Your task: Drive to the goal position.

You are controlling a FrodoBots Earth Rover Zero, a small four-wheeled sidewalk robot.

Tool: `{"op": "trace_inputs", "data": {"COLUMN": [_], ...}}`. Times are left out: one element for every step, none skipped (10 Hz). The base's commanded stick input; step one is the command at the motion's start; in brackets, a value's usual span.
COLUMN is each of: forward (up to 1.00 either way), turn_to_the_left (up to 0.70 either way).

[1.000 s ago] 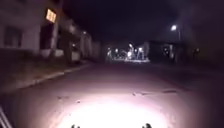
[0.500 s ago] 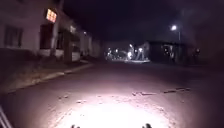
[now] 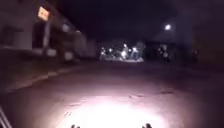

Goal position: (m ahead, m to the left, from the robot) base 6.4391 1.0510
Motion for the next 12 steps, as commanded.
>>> {"op": "trace_inputs", "data": {"forward": [0.03, 0.56, 0.85, 0.85, 0.85, 0.85, 0.85, 0.85, 0.85, 0.85, 0.85, 0.85], "turn_to_the_left": [-0.01, 0.0, 0.0, 0.0, 0.0, 0.0, 0.0, 0.0, 0.0, 0.0, 0.0, 0.0]}}
